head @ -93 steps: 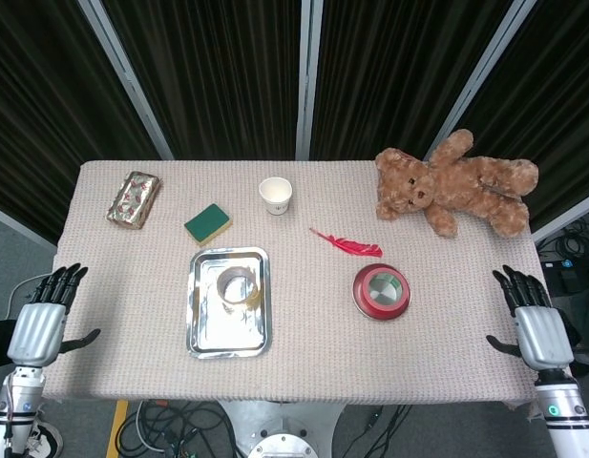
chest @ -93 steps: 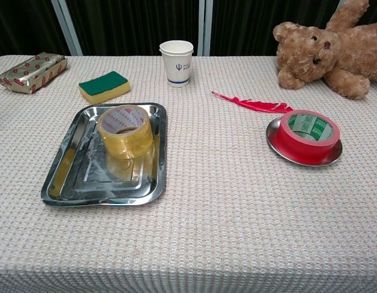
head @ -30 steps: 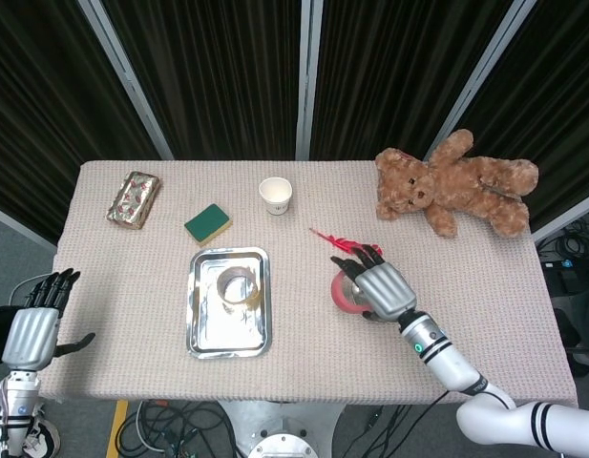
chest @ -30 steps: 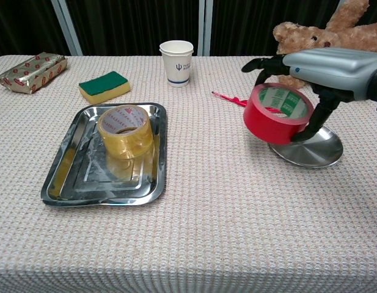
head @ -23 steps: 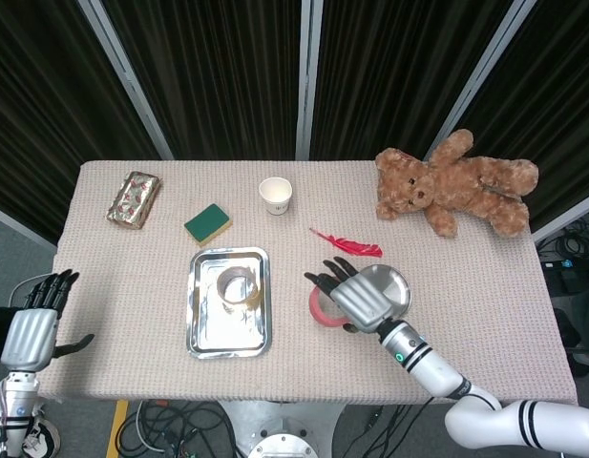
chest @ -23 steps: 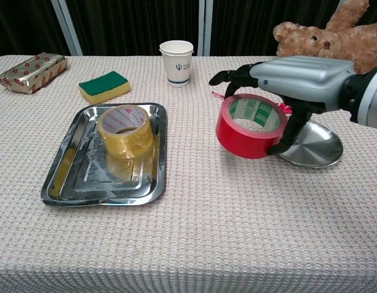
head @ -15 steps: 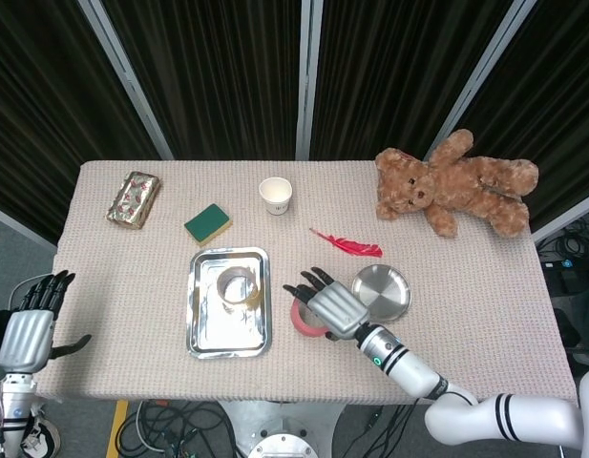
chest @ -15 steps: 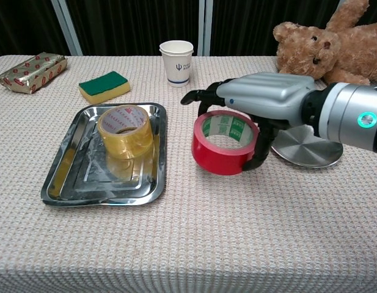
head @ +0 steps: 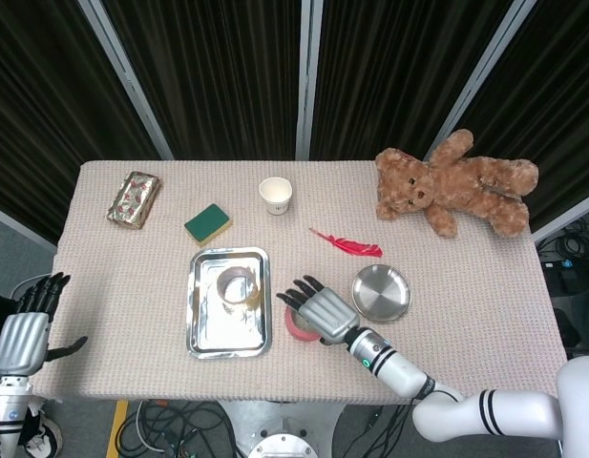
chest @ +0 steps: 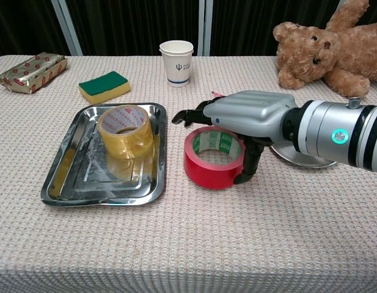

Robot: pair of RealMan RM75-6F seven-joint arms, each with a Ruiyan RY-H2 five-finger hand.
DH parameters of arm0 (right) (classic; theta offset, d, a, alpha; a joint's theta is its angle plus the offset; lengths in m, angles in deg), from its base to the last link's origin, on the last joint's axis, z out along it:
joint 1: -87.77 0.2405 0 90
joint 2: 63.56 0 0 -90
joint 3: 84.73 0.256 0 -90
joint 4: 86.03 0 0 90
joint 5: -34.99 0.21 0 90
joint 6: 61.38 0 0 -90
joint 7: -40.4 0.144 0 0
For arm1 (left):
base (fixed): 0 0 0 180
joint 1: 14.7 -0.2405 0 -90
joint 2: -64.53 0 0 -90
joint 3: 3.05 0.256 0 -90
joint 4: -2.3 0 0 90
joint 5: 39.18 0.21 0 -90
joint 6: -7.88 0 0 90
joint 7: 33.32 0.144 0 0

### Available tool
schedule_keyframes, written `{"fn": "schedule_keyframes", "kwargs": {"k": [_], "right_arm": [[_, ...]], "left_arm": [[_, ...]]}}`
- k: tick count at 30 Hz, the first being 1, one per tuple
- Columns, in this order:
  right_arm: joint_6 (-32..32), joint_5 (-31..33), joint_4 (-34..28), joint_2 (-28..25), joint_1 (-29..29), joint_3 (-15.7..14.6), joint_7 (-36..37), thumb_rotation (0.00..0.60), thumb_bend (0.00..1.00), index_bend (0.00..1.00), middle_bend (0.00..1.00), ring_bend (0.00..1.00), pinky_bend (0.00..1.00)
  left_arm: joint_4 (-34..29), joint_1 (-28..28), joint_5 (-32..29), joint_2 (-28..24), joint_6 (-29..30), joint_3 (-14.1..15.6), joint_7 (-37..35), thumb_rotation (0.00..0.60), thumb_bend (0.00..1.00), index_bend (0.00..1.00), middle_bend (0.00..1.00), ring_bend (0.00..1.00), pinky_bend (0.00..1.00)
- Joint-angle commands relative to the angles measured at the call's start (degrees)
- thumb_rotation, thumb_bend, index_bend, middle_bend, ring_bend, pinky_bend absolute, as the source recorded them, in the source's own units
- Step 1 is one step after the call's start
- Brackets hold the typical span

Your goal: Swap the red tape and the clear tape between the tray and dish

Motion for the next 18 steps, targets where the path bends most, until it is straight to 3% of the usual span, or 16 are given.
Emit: {"fn": "schedule_keyframes", "kwargs": {"k": [1, 8, 18], "right_arm": [[-0.6, -1.1, -0.4, -0.6, -0.1, -0.2, 1.2, 0.600, 0.00, 0.00, 0.00, 0.00, 0.00], [-4.6, -4.8, -4.1, -6.3, -2.5, 0.1, 5.9, 0.600, 0.00, 0.00, 0.00, 0.00, 0.00], [-21.0, -12.3, -5.8, -23.3, -16.8, -2.8, 20.9, 0.600, 0.00, 0.00, 0.00, 0.00, 0.00]], "left_arm": [[-0.1, 0.1, 0.1, 0.0, -0.2, 0.0, 0.2, 0.600, 0.09, 0.05, 0.05, 0.00, 0.10], [-1.2, 1.5, 1.0, -0.7, -1.1, -0.5, 1.1, 0.600, 0.09, 0.05, 0.05, 0.00, 0.10], [-6.7, 12.9, 6.4, -2.4, -12.1, -2.3, 0.8, 0.600, 0.09, 0.05, 0.05, 0.00, 0.10]]}}
